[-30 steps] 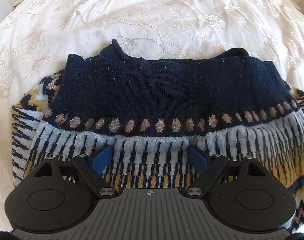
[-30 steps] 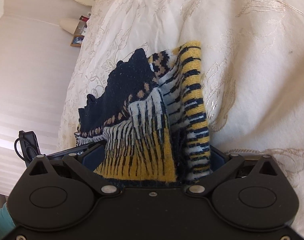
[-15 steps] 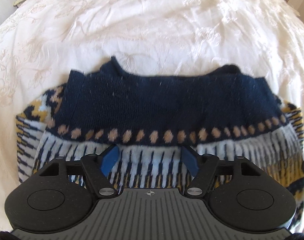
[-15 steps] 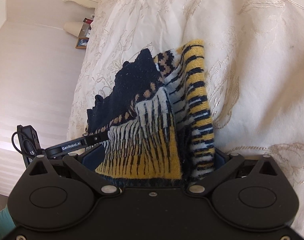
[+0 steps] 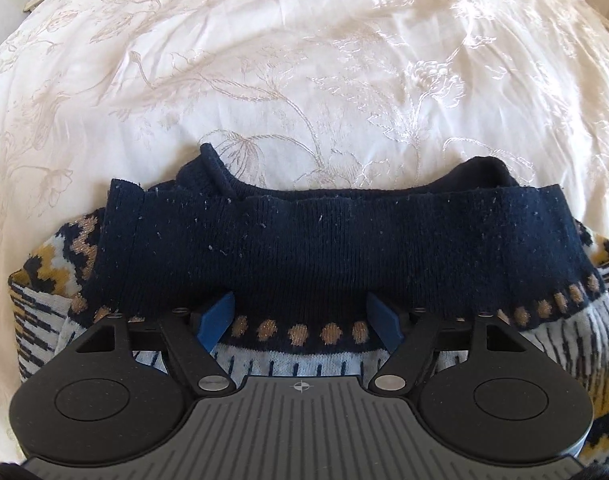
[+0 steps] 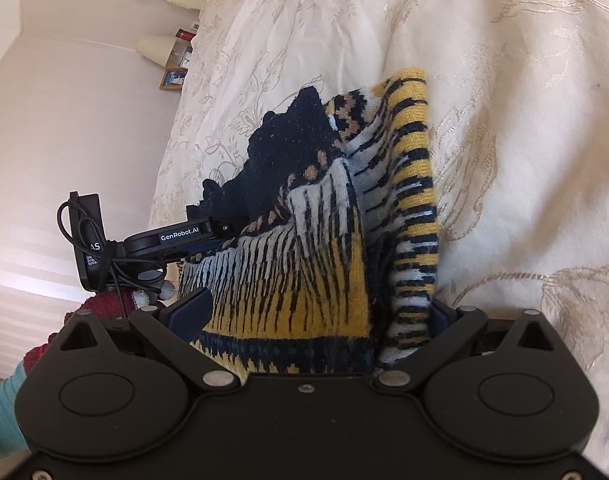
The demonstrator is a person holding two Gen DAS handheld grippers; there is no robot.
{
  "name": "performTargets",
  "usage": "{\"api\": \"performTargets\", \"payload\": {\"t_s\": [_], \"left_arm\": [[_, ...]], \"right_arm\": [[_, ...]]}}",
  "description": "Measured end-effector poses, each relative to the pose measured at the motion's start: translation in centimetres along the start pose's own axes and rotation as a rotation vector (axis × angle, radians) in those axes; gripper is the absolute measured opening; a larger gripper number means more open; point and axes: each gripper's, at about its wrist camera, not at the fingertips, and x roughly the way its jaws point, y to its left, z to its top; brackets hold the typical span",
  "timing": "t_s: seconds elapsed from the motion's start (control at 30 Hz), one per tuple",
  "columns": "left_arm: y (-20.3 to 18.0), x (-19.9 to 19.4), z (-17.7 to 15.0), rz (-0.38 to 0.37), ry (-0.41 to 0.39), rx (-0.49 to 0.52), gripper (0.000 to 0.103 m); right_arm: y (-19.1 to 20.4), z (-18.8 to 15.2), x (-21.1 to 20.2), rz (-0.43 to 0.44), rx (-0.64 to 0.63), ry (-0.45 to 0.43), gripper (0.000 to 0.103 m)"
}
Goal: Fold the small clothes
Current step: 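Lift the gripped side edge with the right tool and fold it over the sweater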
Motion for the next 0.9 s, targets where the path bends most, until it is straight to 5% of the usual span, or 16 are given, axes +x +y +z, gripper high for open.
{"api": "performTargets", "payload": {"t_s": [0.07, 0.37, 0.6, 0.9], "left_arm": [[0.3, -1.1, -0.5, -0.001, -0.010, -0.009, 0.068], [0.3, -6.8, -6.5, -0.017, -0.035, -0.061, 0.068], [1.5, -8.9, -10.5, 0.013, 0.039, -0.089, 0.068], [2.0, -9.9, -11.1, 0.070, 0.037, -0.100, 0.068]], "right_arm": [[0.2, 0.0, 0.1, -0.008, -0.018, 0.015, 0.081], [0.7, -0.1, 0.1, -0.132, -0.057, 0.032, 0.041], [1.5, -0.2, 0.7, -0.217, -0.070, 0.034, 0.040], [1.1, -0.6, 1.3, -0.222, -0.022, 0.008, 0.043]]}}
